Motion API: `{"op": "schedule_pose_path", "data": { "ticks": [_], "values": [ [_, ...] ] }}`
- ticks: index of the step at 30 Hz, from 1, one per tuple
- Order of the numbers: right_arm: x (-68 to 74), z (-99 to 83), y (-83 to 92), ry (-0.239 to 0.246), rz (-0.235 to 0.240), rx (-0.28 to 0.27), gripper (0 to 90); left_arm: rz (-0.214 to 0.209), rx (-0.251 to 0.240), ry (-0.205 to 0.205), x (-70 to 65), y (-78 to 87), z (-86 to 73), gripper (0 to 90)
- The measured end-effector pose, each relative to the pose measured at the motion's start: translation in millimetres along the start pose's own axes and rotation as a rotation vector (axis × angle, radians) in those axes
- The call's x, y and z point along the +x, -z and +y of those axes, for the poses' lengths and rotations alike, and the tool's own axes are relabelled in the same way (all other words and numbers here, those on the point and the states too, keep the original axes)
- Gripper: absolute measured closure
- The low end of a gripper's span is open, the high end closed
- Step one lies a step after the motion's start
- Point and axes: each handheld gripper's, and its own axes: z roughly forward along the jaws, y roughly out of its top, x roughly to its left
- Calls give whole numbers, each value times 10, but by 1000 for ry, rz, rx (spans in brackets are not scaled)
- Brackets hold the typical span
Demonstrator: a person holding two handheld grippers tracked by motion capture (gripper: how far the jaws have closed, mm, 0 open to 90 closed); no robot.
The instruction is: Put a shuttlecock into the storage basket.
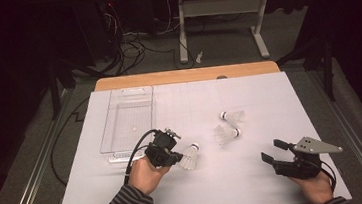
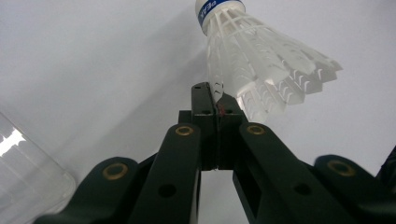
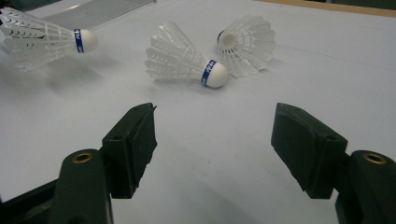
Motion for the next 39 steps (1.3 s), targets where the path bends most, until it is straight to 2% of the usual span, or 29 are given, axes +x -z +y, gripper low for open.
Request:
{"op": "schedule_pose_path", "data": {
  "ticks": [16, 26, 39],
  "values": [
    [-16, -4, -2, -6, -2, -1, 313, -2, -29, 10, 4, 127, -32, 897],
    [-17, -2, 0, -9, 0, -4, 312, -6, -51, 5, 22, 260, -52, 897],
    [-13, -4, 16, -10, 5, -9, 313, 6, -91, 19, 75, 428, -121, 898]
  ]
}}
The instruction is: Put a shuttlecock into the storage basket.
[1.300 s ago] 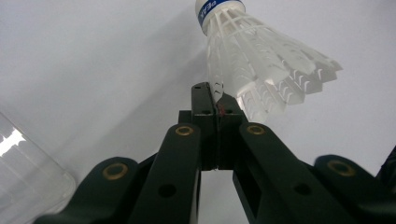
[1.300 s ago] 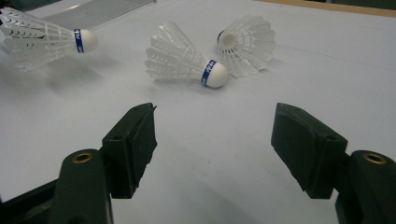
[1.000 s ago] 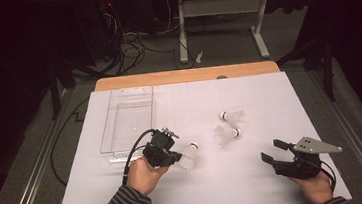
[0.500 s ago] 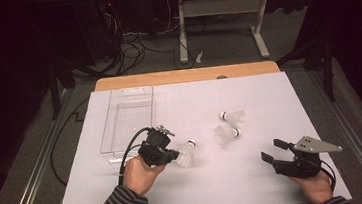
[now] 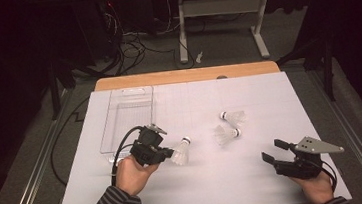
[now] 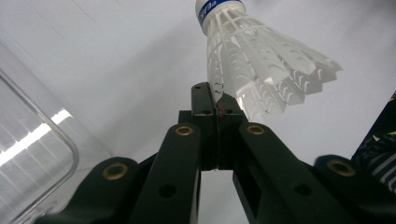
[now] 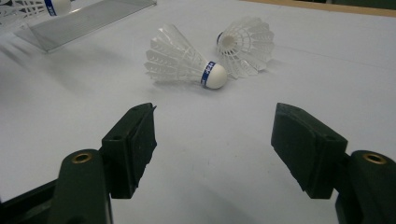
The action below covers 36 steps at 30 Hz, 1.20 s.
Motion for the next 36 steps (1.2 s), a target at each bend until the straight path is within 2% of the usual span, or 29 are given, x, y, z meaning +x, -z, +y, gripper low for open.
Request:
{"op": "schedule_pose_path", "data": {
  "ticks": [4, 5, 11, 13, 16, 18, 36],
  "values": [
    [-3, -5, 4, 2, 1, -2, 313, -1, -13, 3, 20, 42, -1, 897],
    [-13, -8, 0, -4, 1, 2, 312, 14, -21, -3, 26, 78, 2, 897],
    [-10, -8, -3, 0, 5, 3, 312, 22, -44, 7, 60, 170, 8, 897],
    [-5, -6, -2, -1, 5, 4, 312, 20, -45, 7, 64, 183, 7, 897],
    [-9, -6, -2, -2, 6, 2, 312, -8, -60, 8, 56, 225, 7, 897],
    [-10, -6, -2, -3, 5, 2, 312, 11, -59, -3, 42, 249, 18, 897],
    [-16, -8, 0, -7, -1, -1, 311, 36, -76, 45, 214, 377, 22, 897]
  ]
}}
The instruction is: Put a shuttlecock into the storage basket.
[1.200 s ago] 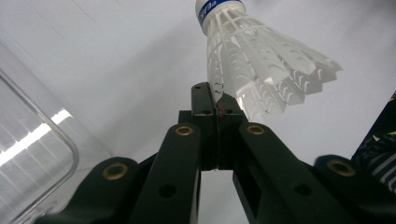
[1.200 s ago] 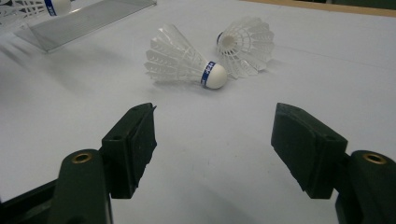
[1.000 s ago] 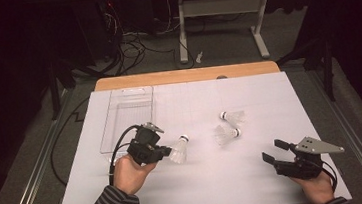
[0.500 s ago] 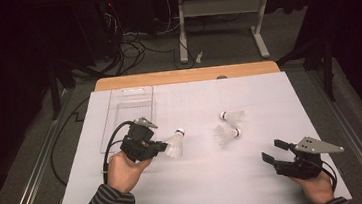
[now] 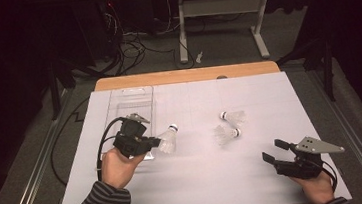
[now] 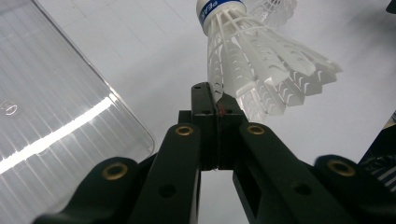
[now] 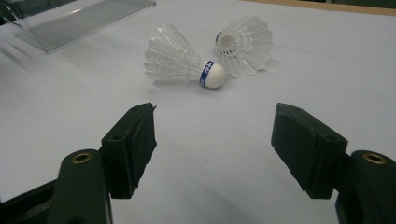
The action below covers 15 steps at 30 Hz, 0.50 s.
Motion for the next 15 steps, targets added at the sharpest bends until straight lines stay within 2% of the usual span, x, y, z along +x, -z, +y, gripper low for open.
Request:
{"op": "schedule_pose_path", "data": {
  "ticks": [6, 10, 15],
  "values": [
    [-3, 4, -5, 0, -2, -1, 312, 16, 0, 10, 63, 46, -5, 897],
    [1, 2, -6, 1, 0, 2, 312, 20, -17, 30, 121, 88, -20, 897],
    [7, -2, 7, 8, 0, 2, 312, 26, -25, 36, 160, 102, -27, 897]
  ]
}}
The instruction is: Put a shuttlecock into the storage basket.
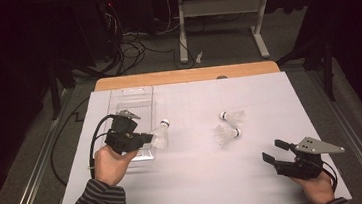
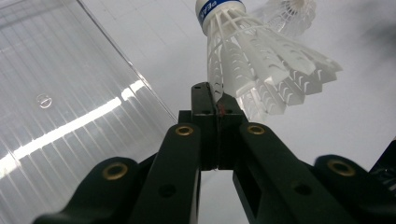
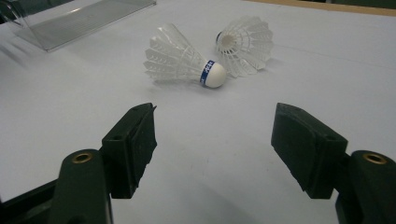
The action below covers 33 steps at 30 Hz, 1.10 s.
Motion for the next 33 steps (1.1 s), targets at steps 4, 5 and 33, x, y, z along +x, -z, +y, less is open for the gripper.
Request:
{"op": "schedule_pose_path", "data": {
  "ticks": [4, 5, 33],
  "values": [
    [5, 3, -3, -1, 3, 0, 312, 5, -7, 12, 38, 7, 2, 897],
    [5, 3, -3, -1, 3, 0, 312, 5, -7, 12, 38, 7, 2, 897],
    [1, -4, 11, -5, -4, 0, 311, 77, -44, 117, 406, 27, -18, 897]
  ]
}}
